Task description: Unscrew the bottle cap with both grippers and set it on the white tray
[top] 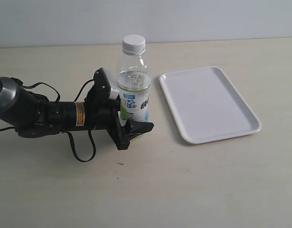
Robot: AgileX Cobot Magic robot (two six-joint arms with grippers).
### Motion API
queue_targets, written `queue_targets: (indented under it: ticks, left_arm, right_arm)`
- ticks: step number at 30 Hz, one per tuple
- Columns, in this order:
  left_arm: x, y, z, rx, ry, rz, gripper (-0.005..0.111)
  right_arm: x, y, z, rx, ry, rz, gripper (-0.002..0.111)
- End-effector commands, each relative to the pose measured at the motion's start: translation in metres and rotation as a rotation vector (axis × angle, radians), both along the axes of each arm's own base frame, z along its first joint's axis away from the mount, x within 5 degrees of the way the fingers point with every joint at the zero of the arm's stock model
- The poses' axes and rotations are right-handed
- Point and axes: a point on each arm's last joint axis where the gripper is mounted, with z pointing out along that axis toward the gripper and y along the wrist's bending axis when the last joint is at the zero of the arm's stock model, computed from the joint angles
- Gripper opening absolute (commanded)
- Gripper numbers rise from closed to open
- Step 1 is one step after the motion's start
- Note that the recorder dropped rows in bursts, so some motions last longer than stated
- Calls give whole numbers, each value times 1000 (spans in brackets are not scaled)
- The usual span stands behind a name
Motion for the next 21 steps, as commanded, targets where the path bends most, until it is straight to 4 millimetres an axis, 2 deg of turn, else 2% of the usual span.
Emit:
queue_targets:
  ticks: [1,4,8,12,13,14,15,16,17,18,19,20,21]
  left_arm:
    - [1,-4,10,-47,-22,-6,0]
    - [1,-4,10,-47,-22,-6,0]
    - [1,-4,10,-45,-20,-10,0]
    - [1,-4,10,-44,-20,-14,0]
    - [1,-4,10,-44,-20,-14,0]
    - [1,-4,10,-44,-20,-14,0]
    - [1,-4,10,-44,-20,-14,0]
    - [1,-4,10,-44,-20,-14,0]
    - [1,-4,10,-44,-20,-14,0]
    - [1,-4,10,-44,-20,-14,0]
    - [1,-4,10,-45,-20,-12,0]
    - [1,-4,10,-45,-20,-12,0]
    - [1,-4,10,-45,-20,-12,0]
  right_arm:
    - [-7,1,46,-244,-55,-93,0]
    - [5,8,86,-485,40,-94,0]
    - [42,21,130,-709,197,8,0]
    - [85,30,169,-888,369,133,0]
    - [106,27,180,-1007,505,128,0]
    - [116,22,182,-1066,585,102,0]
    - [129,8,189,-1131,785,14,0]
    - [133,0,190,-1145,880,-44,0]
    - [143,-19,190,-1148,1129,-184,0]
    - [145,-26,189,-1151,1246,-224,0]
    - [158,-33,181,-1201,1468,-228,0]
    - [168,-32,178,-1243,1487,-190,0]
    - [187,-23,165,-1279,1504,-29,0]
